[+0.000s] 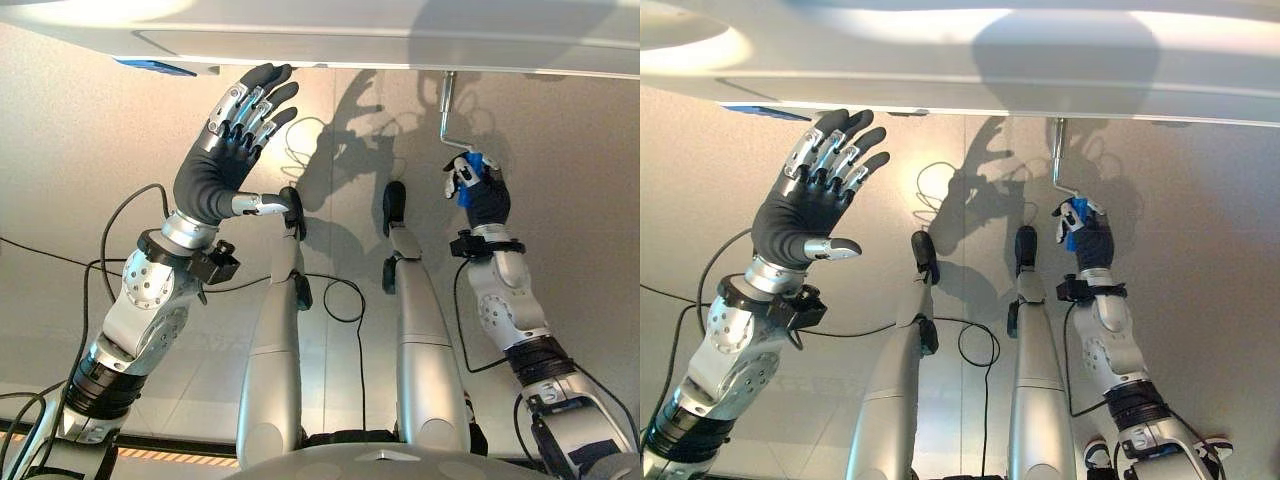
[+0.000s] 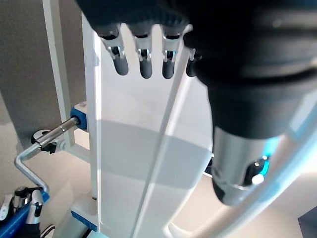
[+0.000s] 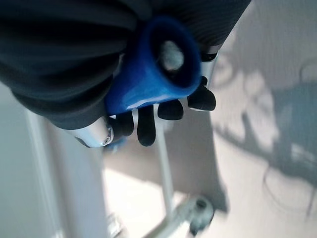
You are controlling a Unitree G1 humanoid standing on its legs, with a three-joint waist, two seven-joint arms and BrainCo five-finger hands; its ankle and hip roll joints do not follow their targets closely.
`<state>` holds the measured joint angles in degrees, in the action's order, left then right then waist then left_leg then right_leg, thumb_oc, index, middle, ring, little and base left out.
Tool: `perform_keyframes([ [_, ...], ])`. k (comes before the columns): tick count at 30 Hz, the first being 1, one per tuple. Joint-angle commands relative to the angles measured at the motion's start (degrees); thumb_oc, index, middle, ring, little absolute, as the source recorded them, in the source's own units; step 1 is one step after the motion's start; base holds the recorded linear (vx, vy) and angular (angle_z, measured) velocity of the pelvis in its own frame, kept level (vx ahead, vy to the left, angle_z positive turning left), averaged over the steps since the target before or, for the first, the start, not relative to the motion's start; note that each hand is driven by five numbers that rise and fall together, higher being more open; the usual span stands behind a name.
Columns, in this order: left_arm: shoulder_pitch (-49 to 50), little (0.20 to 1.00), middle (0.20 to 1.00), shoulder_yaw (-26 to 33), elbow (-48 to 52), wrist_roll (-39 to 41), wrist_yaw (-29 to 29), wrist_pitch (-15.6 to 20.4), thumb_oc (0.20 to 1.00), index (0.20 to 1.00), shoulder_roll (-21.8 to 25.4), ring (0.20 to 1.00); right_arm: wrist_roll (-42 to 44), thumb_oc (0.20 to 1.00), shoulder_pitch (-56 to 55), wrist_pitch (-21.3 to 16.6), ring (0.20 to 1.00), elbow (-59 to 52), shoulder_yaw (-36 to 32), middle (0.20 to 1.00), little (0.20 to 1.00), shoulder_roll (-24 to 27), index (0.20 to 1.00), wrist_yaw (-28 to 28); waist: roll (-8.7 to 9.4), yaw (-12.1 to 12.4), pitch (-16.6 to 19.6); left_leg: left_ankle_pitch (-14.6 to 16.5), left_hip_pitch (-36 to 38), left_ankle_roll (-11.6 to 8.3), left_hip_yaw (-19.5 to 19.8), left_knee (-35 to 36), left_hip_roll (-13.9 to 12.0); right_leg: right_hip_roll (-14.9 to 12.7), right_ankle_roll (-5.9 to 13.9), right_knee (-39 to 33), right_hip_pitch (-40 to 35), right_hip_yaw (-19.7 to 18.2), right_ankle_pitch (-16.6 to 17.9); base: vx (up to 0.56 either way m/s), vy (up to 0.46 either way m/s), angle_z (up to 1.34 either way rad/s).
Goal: Raise the hospital bed
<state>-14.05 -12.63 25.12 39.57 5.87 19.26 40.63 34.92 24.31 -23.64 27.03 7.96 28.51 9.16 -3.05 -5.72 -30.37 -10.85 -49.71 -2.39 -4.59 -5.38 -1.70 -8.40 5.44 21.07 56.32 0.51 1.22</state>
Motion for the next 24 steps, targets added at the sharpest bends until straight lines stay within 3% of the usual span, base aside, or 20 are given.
perform_keyframes([
  [1,-2.61,1.000,1.000,0.16,3.76,0.49,0.70,2.26,1.000,1.000,1.02,1.000,2.19,0.200,4.86,0.84,0.200,8.46,-9.83,0.200,0.200,9.33,0.200,6.56,-0.88,0.75,0.58,7.77,3.02,-1.67,-0.48,-5.35,0.34,1.85,3.84,-7.91,-4.23,2.35,4.13,0.00,0.000,0.00],
  [6,-4.72,1.000,1.000,-2.98,4.38,1.16,1.10,2.23,1.000,1.000,3.10,1.000,-0.14,0.200,10.83,5.62,0.200,24.90,-2.56,0.200,0.200,14.54,0.200,3.41,-1.50,1.81,0.58,7.59,2.88,-1.93,-0.40,-5.28,0.31,1.90,3.78,-7.40,-3.94,2.55,3.91,0.00,0.000,0.00],
  [8,-5.15,1.000,1.000,-3.59,4.18,1.15,1.11,2.27,1.000,1.000,3.32,1.000,0.20,0.200,12.39,6.12,0.200,27.85,-1.43,0.200,0.200,15.08,0.200,2.68,-1.66,1.84,0.58,7.58,2.78,-1.96,-0.40,-5.32,0.31,1.88,3.76,-7.38,-3.88,2.55,3.90,0.00,0.000,0.00],
  [13,-7.91,1.000,1.000,-6.53,3.55,1.07,0.95,2.27,1.000,1.000,4.07,1.000,-4.97,0.200,20.12,11.40,0.200,42.77,6.37,0.200,0.200,16.89,0.200,-0.80,-2.45,2.93,0.58,7.58,2.63,-1.96,-0.29,-5.38,0.36,1.68,3.74,-7.12,-3.57,2.81,3.87,0.00,0.000,0.00],
  [18,-9.93,1.000,1.000,-8.04,2.91,1.14,1.16,2.00,1.000,1.000,3.08,1.000,-9.91,0.200,25.18,14.56,0.200,49.38,11.84,0.200,0.200,15.02,0.200,-2.91,-3.19,3.82,0.58,7.59,2.15,-1.77,-0.13,-5.62,0.61,1.72,3.62,-6.75,-3.05,2.85,3.71,0.00,0.000,0.00],
  [23,-11.27,1.000,1.000,-8.46,2.30,0.82,0.80,1.41,1.000,1.000,1.32,1.000,-14.12,0.200,27.53,16.52,0.200,51.58,14.41,0.200,0.200,10.42,0.200,-3.49,-3.94,4.67,0.58,7.82,1.43,-1.43,-0.08,-6.18,0.86,1.62,3.52,-6.12,-2.17,2.58,3.54,0.00,0.000,0.00],
  [24,-12.27,1.000,1.000,-8.70,1.86,0.31,0.28,1.30,1.000,1.000,0.56,1.000,-18.25,0.200,28.91,17.52,0.200,52.46,16.72,0.200,0.200,8.26,0.200,-3.68,-4.24,4.98,0.58,7.96,0.82,-1.28,0.01,-6.67,0.98,1.61,3.45,-5.97,-1.77,2.52,3.54,-0.01,0.015,-0.04],
])
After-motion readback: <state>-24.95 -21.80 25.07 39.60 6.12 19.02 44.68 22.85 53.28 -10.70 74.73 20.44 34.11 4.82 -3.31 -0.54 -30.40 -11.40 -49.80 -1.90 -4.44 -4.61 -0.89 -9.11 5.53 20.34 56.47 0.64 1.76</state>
